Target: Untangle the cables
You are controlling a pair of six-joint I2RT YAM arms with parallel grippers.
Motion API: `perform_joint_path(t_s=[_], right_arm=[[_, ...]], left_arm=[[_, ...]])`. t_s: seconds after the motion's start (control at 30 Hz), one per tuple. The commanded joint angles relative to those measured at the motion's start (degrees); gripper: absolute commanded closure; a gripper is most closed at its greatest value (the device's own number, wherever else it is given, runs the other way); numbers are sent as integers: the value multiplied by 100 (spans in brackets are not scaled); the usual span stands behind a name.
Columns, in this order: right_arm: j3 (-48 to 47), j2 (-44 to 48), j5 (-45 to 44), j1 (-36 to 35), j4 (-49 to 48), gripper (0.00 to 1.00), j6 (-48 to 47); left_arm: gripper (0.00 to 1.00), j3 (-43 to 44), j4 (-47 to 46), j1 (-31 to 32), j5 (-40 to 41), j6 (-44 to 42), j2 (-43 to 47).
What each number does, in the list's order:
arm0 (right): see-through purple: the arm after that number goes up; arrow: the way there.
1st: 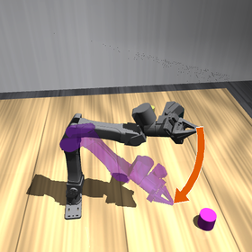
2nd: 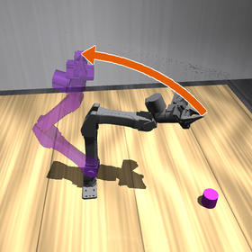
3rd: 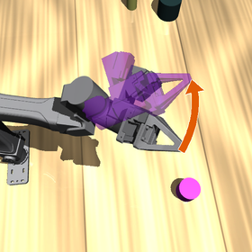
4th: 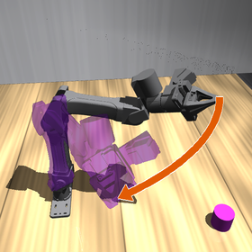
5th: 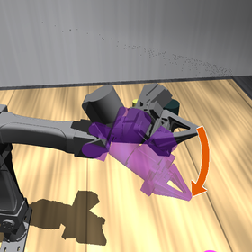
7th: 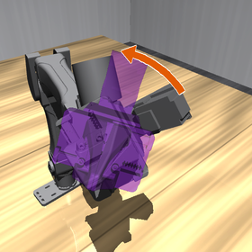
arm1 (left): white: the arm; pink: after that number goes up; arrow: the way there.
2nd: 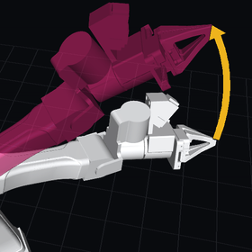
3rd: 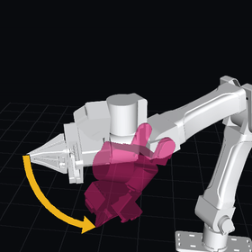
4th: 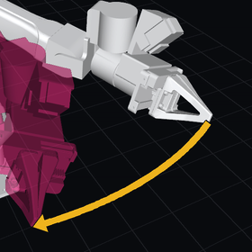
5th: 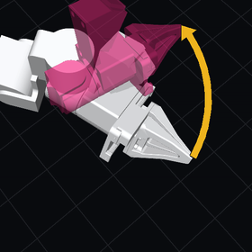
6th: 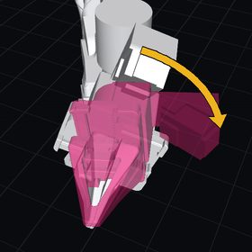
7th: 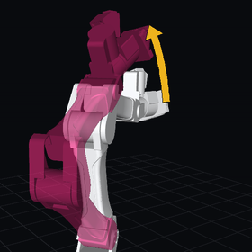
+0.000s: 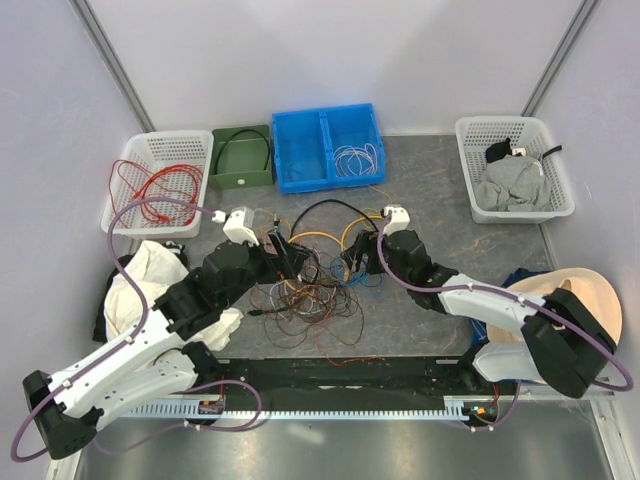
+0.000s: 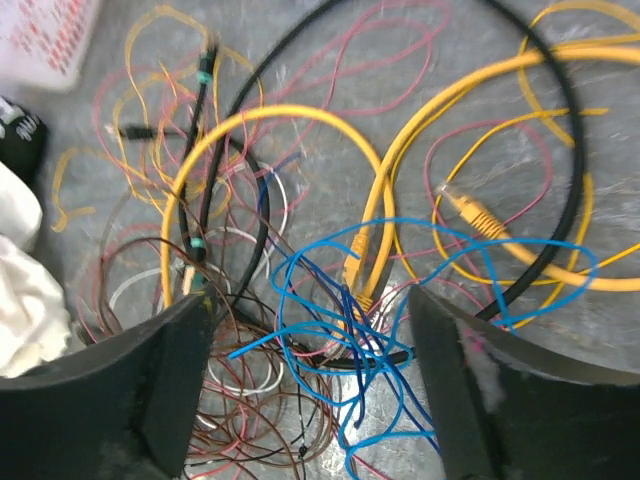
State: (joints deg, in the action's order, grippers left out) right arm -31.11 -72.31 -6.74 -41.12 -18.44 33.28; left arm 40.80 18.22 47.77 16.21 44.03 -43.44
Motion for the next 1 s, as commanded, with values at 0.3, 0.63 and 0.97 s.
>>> perform_joint_path(t_s=[0.3, 0.63, 0.97], right_arm=[[-369, 679, -396, -527, 744, 75, -418], [-1905, 2283, -732, -1161, 1790, 100, -779], [-2628, 2485, -302, -1161, 2380, 100, -665]], left_arm=[[5, -10, 340, 4, 225, -87, 309], [6, 104, 209, 4, 261, -412, 574], [10, -124, -2382, 4, -1416, -1616, 495]])
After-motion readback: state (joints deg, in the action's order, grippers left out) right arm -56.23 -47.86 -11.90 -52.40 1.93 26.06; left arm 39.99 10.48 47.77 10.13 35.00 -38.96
